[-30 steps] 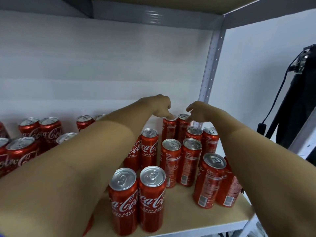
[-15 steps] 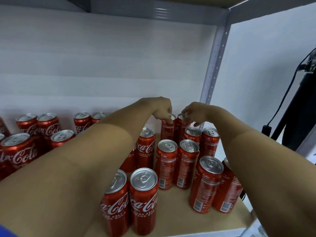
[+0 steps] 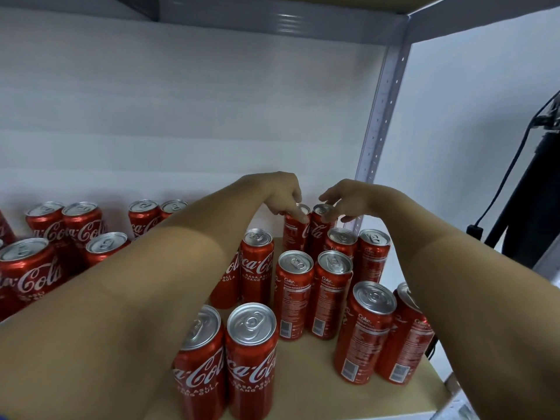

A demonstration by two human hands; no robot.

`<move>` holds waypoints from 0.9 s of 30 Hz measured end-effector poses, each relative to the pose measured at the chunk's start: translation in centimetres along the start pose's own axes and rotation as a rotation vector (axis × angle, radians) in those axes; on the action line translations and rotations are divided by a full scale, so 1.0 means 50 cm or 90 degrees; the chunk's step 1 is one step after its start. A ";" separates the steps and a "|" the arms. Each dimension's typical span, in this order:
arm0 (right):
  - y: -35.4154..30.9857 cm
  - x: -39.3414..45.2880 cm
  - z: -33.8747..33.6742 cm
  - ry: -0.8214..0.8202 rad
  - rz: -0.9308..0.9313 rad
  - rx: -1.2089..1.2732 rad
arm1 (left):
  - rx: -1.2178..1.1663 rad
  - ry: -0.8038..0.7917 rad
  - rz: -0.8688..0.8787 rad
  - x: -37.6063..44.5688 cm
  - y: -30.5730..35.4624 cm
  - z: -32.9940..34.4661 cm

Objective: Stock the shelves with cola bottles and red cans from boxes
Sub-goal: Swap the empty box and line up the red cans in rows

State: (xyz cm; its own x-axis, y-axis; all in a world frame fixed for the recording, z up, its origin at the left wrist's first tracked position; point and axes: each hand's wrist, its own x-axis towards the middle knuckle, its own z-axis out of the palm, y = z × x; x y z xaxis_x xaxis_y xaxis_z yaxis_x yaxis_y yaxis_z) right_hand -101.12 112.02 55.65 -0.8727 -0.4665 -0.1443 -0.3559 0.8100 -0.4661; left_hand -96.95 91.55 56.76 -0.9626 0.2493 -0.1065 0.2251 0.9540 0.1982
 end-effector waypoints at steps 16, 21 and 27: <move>-0.002 0.000 -0.004 0.019 0.013 -0.031 | -0.008 0.018 -0.052 0.001 0.010 0.000; 0.005 -0.003 -0.008 -0.008 -0.017 -0.016 | -0.014 -0.015 -0.025 0.002 0.011 -0.006; -0.007 -0.003 -0.002 -0.003 -0.002 0.012 | -0.067 -0.025 -0.024 0.001 0.003 -0.008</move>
State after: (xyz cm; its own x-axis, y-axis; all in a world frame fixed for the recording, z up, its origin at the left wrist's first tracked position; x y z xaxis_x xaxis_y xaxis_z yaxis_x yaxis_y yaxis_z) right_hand -100.87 111.83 55.93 -0.8701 -0.4705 -0.1470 -0.3522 0.8021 -0.4824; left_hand -97.02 91.64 57.19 -0.9629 0.2218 -0.1538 0.1697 0.9407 0.2936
